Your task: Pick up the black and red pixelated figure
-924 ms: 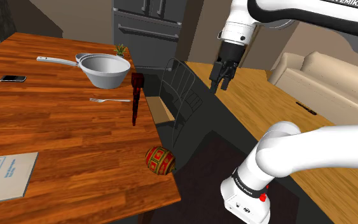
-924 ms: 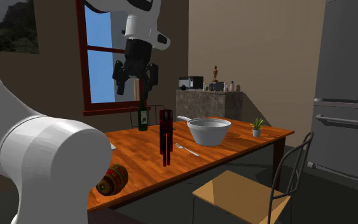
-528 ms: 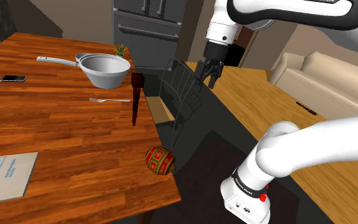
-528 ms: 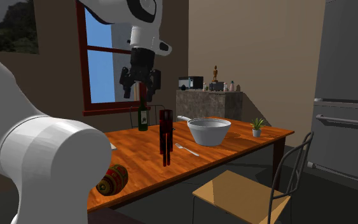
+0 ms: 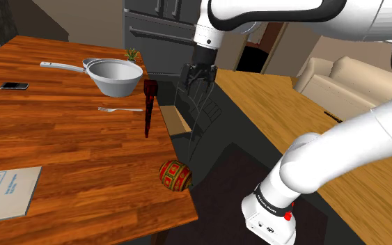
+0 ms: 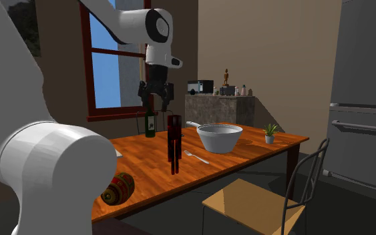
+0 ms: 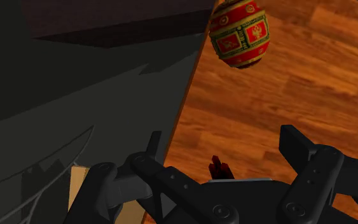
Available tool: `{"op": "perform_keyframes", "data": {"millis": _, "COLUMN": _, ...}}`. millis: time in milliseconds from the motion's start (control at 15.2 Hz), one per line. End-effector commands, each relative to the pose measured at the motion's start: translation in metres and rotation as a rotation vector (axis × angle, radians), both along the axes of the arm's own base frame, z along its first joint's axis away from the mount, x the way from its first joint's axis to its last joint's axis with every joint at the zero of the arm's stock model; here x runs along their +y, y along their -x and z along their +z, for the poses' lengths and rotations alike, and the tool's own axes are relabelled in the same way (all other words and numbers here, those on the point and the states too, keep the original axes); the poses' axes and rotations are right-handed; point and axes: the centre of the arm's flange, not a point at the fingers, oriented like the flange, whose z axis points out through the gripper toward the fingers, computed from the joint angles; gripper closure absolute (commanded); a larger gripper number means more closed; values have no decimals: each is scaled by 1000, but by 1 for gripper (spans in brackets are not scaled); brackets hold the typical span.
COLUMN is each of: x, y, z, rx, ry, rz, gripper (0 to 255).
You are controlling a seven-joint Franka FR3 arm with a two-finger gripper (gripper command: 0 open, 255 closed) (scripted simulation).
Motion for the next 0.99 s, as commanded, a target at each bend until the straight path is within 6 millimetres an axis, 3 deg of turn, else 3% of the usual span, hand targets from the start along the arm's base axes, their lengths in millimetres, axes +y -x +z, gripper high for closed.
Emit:
{"op": "perform_keyframes", "data": {"millis": 0, "x": 11, "y": -25, "z": -4, "rx": -10, "ry": 8, "rz": -18, "gripper": 0}}
{"op": "perform_keyframes", "data": {"millis": 792, "x": 51, "y": -167, "z": -38, "rx": -60, "ry": 61, "rz": -122, "gripper": 0}}
{"op": "perform_keyframes", "data": {"millis": 924, "x": 53, "y": -175, "z": -45, "rx": -63, "ry": 64, "rz": -128, "gripper": 0}}
